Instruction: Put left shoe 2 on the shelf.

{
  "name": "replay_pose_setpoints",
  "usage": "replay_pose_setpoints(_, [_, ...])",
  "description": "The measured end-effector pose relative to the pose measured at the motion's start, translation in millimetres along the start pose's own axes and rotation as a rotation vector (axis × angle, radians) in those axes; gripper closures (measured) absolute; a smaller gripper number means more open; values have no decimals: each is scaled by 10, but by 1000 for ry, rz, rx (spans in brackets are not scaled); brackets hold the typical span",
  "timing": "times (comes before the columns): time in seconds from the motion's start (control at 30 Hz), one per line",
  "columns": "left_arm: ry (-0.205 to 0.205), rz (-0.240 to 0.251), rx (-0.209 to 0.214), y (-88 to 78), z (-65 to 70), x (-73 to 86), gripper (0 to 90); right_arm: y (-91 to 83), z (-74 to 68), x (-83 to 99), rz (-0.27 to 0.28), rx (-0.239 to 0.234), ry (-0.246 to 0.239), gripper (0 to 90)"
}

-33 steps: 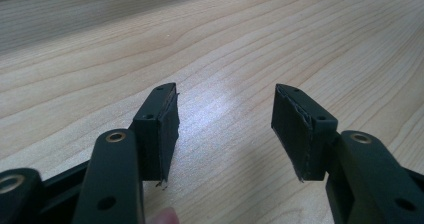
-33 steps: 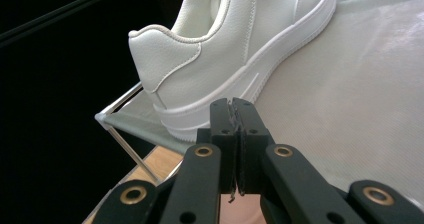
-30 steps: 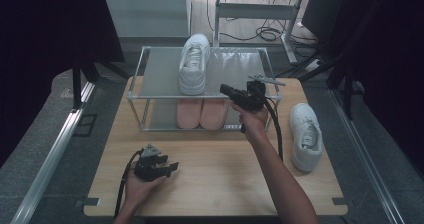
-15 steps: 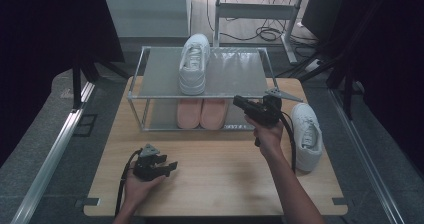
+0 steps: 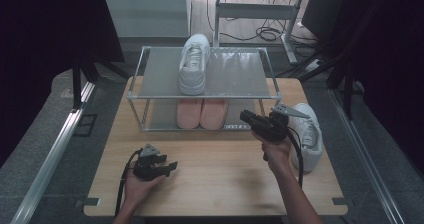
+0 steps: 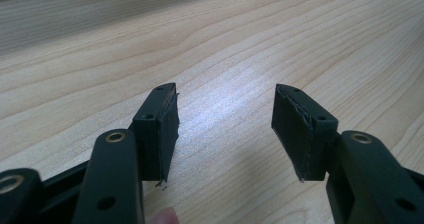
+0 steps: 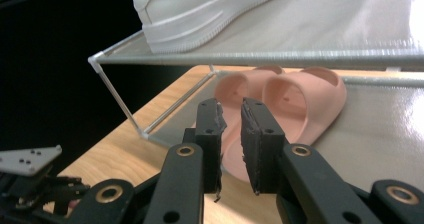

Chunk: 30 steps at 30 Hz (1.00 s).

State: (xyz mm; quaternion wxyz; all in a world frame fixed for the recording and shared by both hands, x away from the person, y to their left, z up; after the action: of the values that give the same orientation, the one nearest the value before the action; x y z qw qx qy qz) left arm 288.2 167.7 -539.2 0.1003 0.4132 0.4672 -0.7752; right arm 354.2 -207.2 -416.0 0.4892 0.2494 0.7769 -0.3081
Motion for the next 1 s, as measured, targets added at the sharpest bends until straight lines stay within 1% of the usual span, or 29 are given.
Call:
replay_pose_setpoints(0.17, [1,0,-1,-4,1,0,447,-58,37,126,-5,1,12,773])
replay_pose_setpoints(0.33, [-3,0,-1,3,10,1,446,-126,65,240,5,23,6,770])
replay_pose_setpoints(0.4, [-4,1,-1,0,7,1,446,-159,73,286,3,22,9,768])
replay_pose_setpoints(0.47, [-1,2,-4,-3,5,1,446,-198,70,339,-1,24,1,759])
replay_pose_setpoints(0.5, [3,-2,-5,-3,3,2,446,-217,67,363,-8,31,-8,758])
replay_pose_setpoints(0.57, [-2,-2,-5,5,10,3,446,-259,66,404,-12,44,-19,757])
replay_pose_setpoints(0.63, [-7,-3,-3,16,22,5,446,-296,77,435,-13,48,-23,756])
replay_pose_setpoints(0.73, [-1,-10,-1,28,30,8,446,-329,103,475,-24,61,-30,753])
replay_pose_setpoints(0.8, [-6,-11,0,32,39,9,446,-339,121,498,-32,66,-29,753])
replay_pose_setpoints(0.9, [0,-13,-4,27,34,10,446,-348,138,522,-43,77,-36,751])
replay_pose_setpoints(1.0, [-8,-10,-6,12,36,13,445,-365,152,542,-50,84,-37,739])
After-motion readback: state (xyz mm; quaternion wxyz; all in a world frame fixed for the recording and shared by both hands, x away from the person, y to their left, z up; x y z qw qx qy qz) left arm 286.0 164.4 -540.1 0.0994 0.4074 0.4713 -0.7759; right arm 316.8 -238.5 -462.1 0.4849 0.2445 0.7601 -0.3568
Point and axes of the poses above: each handheld gripper's, and its own axes: y roughly forward along the jaws, x roughly out of its underside, z roughly to its right, the point moved 1 cm from there along y, roughly forward along the jaws, and after that the axes turned 2 degrees about z, right-handed, at the moved point
